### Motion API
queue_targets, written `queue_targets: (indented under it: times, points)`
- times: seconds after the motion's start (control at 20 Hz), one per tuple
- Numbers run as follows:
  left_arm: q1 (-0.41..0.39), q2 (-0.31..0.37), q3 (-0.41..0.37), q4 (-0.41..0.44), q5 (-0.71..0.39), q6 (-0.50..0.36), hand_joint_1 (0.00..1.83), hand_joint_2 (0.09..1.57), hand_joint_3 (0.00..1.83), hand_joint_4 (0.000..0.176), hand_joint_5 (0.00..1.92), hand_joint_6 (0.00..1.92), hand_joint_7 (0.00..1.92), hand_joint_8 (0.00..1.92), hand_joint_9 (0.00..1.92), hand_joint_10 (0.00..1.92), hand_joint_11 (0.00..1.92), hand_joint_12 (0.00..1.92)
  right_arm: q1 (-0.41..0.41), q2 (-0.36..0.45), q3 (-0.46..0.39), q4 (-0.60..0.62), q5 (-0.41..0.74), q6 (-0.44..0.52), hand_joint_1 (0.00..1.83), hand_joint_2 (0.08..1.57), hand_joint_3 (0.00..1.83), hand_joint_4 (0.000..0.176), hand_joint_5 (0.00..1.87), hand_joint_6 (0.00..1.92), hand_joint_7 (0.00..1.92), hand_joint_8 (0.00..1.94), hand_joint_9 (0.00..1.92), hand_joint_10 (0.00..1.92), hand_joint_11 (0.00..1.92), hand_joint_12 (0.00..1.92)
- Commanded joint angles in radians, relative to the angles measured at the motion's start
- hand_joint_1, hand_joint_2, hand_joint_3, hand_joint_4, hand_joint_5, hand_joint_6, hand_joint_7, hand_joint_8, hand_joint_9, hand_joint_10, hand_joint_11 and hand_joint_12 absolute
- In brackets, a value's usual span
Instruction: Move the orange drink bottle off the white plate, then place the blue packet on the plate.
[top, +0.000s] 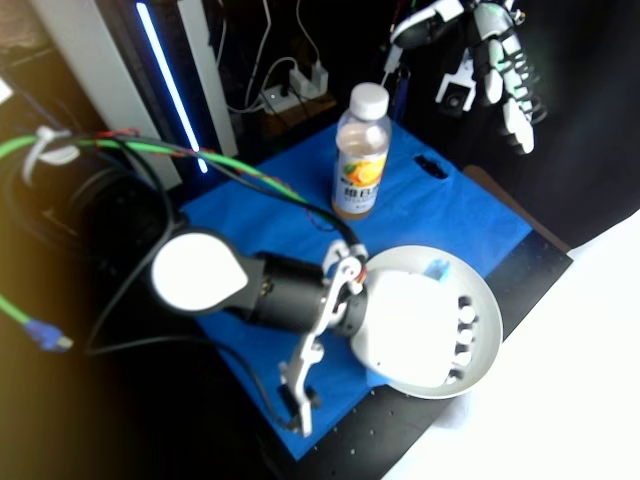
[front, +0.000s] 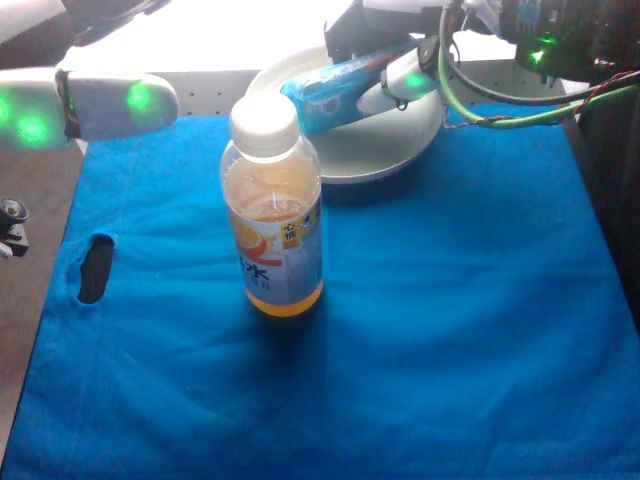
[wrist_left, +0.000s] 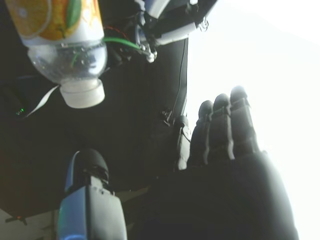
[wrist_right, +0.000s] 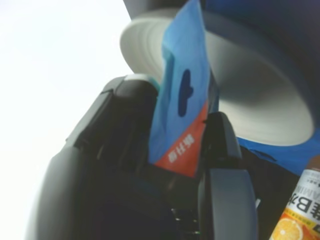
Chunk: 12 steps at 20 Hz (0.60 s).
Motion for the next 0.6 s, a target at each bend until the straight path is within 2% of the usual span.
queue_targets:
  times: [0.0,0.05,0.1,0.15,0.2,0.25,0.3,0.4,0.5,0.55]
  points:
    - [-0.006,0.008,-0.003,-0.061,-0.115,-0.002,0.29,0.93,0.0,0.176,0.0,0.0,0.0,0.0,0.0,0.0,0.0,0.0,0.007,0.001,-0.001,0.047,0.033,0.003,1.0,1.18,0.0,0.0,0.55,0.74,0.6,1.34,0.52,1.63,0.66,1.85]
    - [-0.005,0.008,-0.004,-0.061,-0.115,-0.002,0.31,0.93,0.0,0.176,0.0,0.0,0.0,0.0,0.0,0.0,0.0,0.0,0.006,0.001,-0.004,0.046,0.033,0.003,0.92,1.15,0.0,0.0,0.53,0.32,0.61,0.95,0.47,1.35,0.54,1.71]
    - [-0.005,0.007,-0.004,-0.061,-0.115,-0.002,0.3,0.92,0.0,0.176,0.0,0.0,0.0,0.0,0.0,0.0,0.0,0.0,0.006,0.001,-0.006,0.045,0.034,0.003,0.93,1.05,0.0,0.056,0.5,0.12,0.66,0.4,0.57,0.71,0.56,1.17]
    - [-0.003,0.007,-0.004,-0.062,-0.115,-0.002,0.25,0.91,0.0,0.176,0.0,0.0,0.0,0.0,0.0,0.0,0.0,0.0,0.006,0.001,-0.007,0.044,0.035,0.003,0.9,1.02,0.0,0.058,0.44,0.03,0.68,0.12,0.66,0.32,0.58,0.89]
    - [-0.002,0.007,-0.004,-0.064,-0.115,-0.002,0.29,0.9,0.0,0.176,0.0,0.0,0.0,0.0,0.0,0.0,0.0,0.0,0.006,0.001,-0.008,0.044,0.035,0.003,0.92,0.96,0.0,0.093,0.4,0.01,0.68,0.03,0.69,0.13,0.55,0.8]
    - [0.001,0.007,-0.004,-0.067,-0.115,-0.002,0.26,0.93,0.0,0.176,0.0,0.0,0.0,0.0,0.0,0.0,0.0,0.0,0.006,0.001,-0.01,0.043,0.035,0.003,0.96,0.85,0.0,0.128,0.33,0.0,0.66,0.01,0.67,0.03,0.55,0.59]
    - [0.003,0.007,-0.004,-0.068,-0.115,-0.002,0.24,0.92,0.0,0.176,0.0,0.0,0.0,0.0,0.0,0.0,0.0,0.0,0.006,0.001,-0.011,0.042,0.036,0.003,0.96,0.79,0.0,0.166,0.23,0.0,0.51,0.0,0.54,0.01,0.45,0.41]
    - [0.007,0.008,-0.004,-0.071,-0.115,-0.002,0.15,0.92,0.0,0.176,0.0,0.0,0.0,0.0,0.0,0.0,0.0,0.0,0.005,0.001,-0.014,0.041,0.04,0.003,0.92,0.7,0.01,0.176,0.17,0.0,0.42,0.0,0.49,0.0,0.45,0.24]
    - [0.014,0.011,-0.005,-0.079,-0.114,-0.002,0.18,0.98,0.02,0.176,0.0,0.0,0.0,0.0,0.0,0.0,0.0,0.0,0.005,0.001,-0.017,0.041,0.055,0.003,0.82,0.64,0.0,0.176,0.05,0.0,0.24,0.0,0.32,0.0,0.34,0.16]
    - [0.02,0.013,-0.005,-0.085,-0.114,-0.002,0.13,0.99,0.02,0.176,0.0,0.0,0.0,0.0,0.0,0.0,0.0,0.0,0.005,-0.001,-0.017,0.046,0.071,0.003,0.78,0.64,0.0,0.176,0.01,0.0,0.16,0.0,0.25,0.0,0.26,0.12]
